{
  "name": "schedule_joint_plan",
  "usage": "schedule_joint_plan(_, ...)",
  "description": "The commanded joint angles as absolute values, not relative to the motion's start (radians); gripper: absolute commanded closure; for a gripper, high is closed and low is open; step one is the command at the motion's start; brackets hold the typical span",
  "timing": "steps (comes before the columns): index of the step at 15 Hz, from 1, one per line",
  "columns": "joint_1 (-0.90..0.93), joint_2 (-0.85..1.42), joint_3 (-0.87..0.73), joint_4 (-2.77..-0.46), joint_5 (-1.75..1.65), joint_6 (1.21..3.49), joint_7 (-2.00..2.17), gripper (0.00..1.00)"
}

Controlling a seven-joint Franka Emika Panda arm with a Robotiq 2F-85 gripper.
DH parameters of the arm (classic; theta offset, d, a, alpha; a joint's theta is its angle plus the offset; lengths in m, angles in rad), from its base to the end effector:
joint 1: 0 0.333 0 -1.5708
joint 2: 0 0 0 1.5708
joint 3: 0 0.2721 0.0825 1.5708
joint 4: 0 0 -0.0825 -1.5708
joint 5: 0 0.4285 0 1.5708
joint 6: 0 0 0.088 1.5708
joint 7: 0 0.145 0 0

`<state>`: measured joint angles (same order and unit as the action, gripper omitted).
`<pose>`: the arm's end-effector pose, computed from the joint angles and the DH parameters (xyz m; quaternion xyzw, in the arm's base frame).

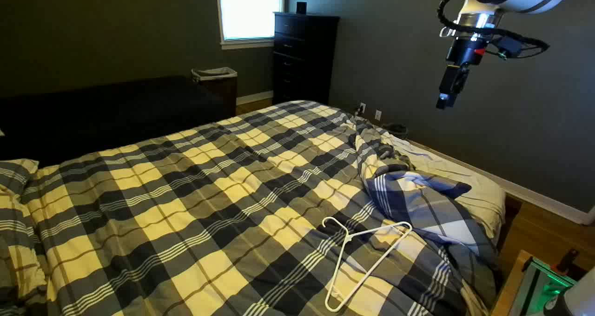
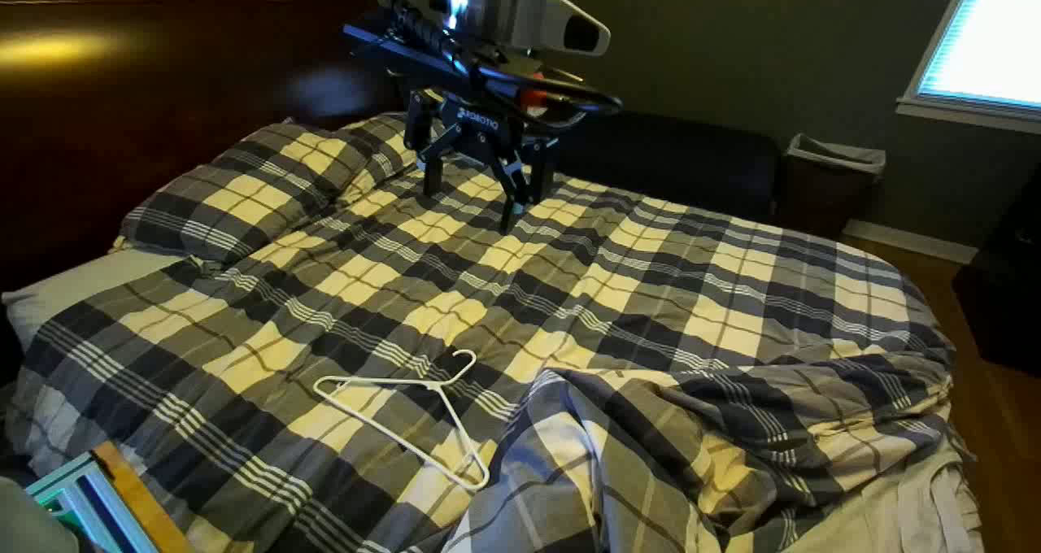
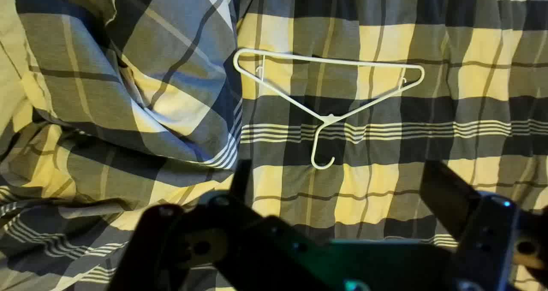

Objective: Move the hanger to the right, then cover the hanger with the blanket

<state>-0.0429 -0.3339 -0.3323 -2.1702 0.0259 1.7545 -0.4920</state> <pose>0.4673 -0.1818 0.4239 -0.9944 -0.0663 0.0178 0.0806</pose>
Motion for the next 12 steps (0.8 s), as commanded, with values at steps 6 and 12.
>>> schedule_joint_plan(6, -0.072, -0.33, -0.307, -2.168, 0.035, 1.752, -0.5, 0.0)
schedule_joint_plan(12, -0.038, -0.28, -0.187, -2.2, 0.121, 1.835, -0.303, 0.0)
